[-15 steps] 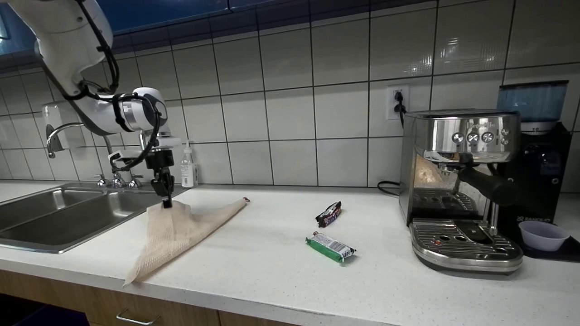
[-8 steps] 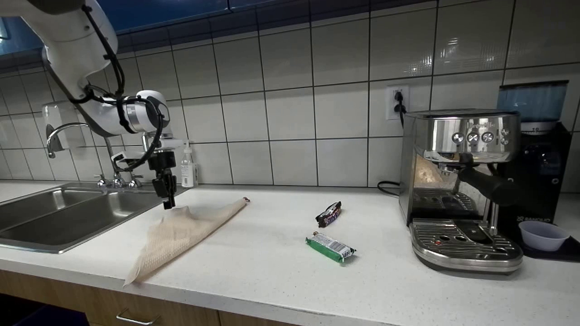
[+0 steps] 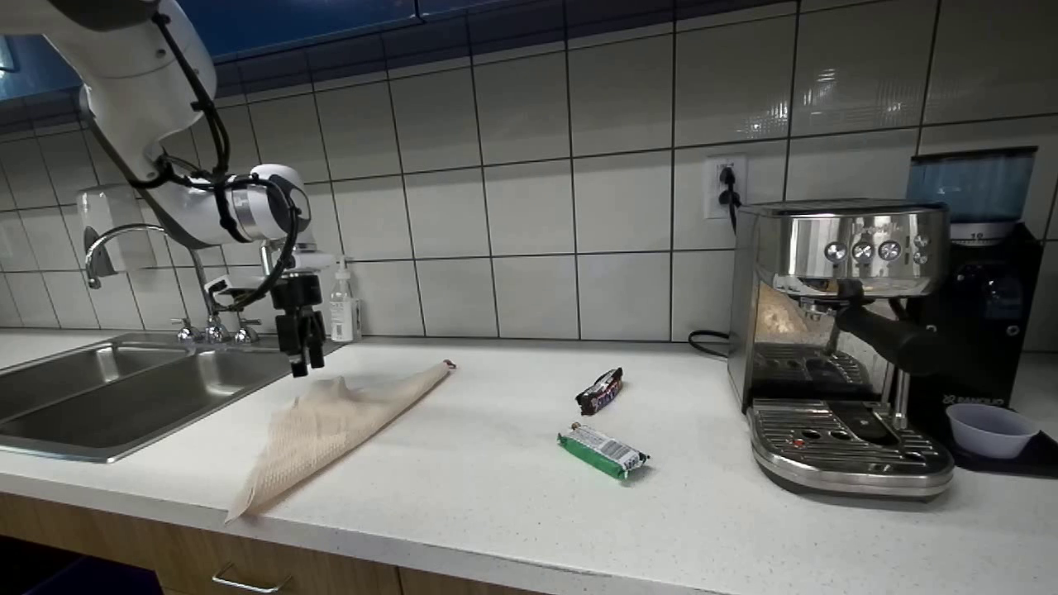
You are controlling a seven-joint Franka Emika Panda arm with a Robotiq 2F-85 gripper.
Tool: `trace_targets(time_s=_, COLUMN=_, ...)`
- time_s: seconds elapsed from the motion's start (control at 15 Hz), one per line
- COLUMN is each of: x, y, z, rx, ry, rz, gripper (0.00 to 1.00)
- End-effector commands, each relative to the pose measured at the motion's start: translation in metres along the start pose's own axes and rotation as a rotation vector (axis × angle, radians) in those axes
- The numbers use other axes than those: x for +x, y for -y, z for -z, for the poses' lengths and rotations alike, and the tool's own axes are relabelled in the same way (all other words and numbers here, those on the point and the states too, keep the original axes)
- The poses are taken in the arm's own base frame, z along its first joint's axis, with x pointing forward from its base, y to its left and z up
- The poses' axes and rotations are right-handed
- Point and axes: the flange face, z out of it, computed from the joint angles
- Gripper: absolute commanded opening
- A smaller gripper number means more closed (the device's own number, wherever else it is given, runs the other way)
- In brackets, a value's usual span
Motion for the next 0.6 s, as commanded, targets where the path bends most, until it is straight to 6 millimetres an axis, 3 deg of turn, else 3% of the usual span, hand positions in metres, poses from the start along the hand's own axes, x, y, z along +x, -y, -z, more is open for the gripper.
trace_targets(time_s=0.0, x=-0.002, y=-0.003, z=0.012, rx=-0.009, ry=0.016, rz=-0.004, gripper=1.00)
trace_targets(time_s=0.53, x=-0.002, y=-0.024, z=0.022, rx=0.007, ry=0.073, rz=-0.014, gripper=1.00)
